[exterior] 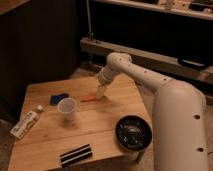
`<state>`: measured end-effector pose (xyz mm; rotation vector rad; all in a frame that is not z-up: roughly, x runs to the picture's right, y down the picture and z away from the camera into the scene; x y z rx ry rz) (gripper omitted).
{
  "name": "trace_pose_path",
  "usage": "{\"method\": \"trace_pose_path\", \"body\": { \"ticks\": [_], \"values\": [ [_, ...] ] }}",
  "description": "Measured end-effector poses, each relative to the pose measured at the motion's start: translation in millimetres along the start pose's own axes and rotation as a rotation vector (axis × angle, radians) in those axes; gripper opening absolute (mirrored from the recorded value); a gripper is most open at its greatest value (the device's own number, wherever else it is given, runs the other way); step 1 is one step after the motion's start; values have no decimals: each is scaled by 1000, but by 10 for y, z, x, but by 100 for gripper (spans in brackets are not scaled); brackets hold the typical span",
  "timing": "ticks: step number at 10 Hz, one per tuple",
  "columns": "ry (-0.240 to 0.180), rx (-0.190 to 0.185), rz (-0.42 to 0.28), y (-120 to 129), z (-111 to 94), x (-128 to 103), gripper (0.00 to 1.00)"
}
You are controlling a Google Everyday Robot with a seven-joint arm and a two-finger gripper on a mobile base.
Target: Drag the pepper across the table
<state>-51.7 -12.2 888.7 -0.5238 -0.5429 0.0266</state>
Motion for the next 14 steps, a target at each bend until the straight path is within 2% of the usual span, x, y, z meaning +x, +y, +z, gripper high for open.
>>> {"method": "trace_pose_path", "body": {
  "ticks": [3,4,5,8,10,12,14],
  "values": [
    [-14,-11,-39,36,111,66,80],
    [-1,-21,-52,51,166,73,80],
    [38,-31,-69,69,216,63,80],
    [108,-47,-89,105,309,55,80],
    [124,-51,-94,120,329,34,80],
    [125,-49,-82,117,338,106,80],
    [105,-46,-67,111,348,180,80]
  ]
}}
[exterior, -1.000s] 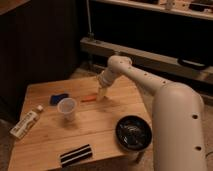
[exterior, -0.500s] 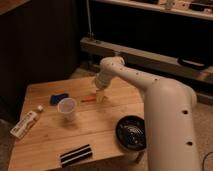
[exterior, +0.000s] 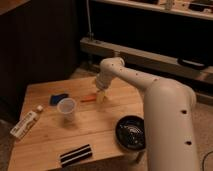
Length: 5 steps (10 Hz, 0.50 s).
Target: Drag the pepper across the table
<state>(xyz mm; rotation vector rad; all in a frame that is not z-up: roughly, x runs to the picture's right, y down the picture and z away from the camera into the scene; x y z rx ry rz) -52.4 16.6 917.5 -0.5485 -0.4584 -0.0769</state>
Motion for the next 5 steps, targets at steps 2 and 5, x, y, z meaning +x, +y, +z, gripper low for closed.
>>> {"method": "trace_pose_path", "body": {
  "ticks": [2,5],
  "values": [
    [-33,4,19,8,15,129,80],
    [-69,-1,26,34,84,222,80]
  ]
}}
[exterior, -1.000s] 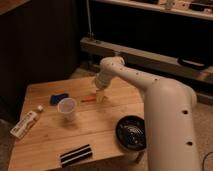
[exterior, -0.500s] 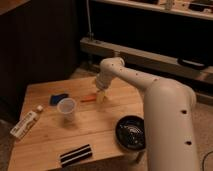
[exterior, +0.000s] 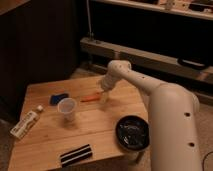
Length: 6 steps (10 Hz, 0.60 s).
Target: Drag the pepper across the table
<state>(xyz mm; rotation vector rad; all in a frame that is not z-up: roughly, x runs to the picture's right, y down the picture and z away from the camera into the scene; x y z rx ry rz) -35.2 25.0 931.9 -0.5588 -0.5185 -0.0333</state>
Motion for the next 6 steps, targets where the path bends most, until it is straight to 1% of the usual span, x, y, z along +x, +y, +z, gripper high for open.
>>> {"method": "trace_pose_path", "body": {
  "ticks": [2,4,5,6],
  "values": [
    [-17,-13,3,23,77,3,80],
    [-23,-19,14,26,89,21,80],
    [-27,-24,18,15,106,4,76],
    [-28,-27,18,0,118,-25,67]
  ]
}}
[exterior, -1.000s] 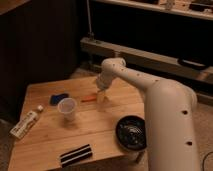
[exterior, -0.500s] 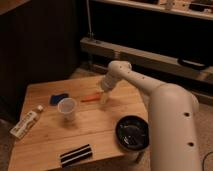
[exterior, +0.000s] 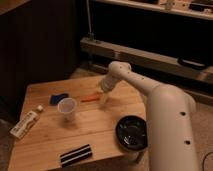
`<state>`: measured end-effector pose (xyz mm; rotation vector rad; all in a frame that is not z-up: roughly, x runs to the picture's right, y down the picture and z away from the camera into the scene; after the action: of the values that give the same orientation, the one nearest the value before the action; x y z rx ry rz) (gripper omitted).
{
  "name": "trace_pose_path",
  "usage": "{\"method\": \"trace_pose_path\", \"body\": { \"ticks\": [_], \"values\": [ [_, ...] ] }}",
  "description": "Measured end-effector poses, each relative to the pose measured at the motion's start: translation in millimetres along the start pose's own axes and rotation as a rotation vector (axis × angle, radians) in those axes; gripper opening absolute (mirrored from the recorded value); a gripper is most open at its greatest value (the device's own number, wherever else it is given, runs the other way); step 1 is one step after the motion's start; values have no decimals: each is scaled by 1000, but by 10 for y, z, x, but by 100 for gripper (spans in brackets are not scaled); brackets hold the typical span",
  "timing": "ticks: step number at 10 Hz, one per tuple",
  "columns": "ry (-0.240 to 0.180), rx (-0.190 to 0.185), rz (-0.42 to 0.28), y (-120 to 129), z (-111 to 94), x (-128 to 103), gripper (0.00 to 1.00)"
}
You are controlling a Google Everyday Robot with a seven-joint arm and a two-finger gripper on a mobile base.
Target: Drag the pepper across the table
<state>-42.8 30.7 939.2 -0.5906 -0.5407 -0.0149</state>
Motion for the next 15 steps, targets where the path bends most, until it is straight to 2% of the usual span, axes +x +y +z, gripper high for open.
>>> {"method": "trace_pose_path", "body": {
  "ticks": [2,9,15],
  "values": [
    [1,-6,5,-18,10,-9,52],
    [6,-46,3,-23,131,-2,50],
    [9,-63,5,-57,194,35,50]
  ]
}}
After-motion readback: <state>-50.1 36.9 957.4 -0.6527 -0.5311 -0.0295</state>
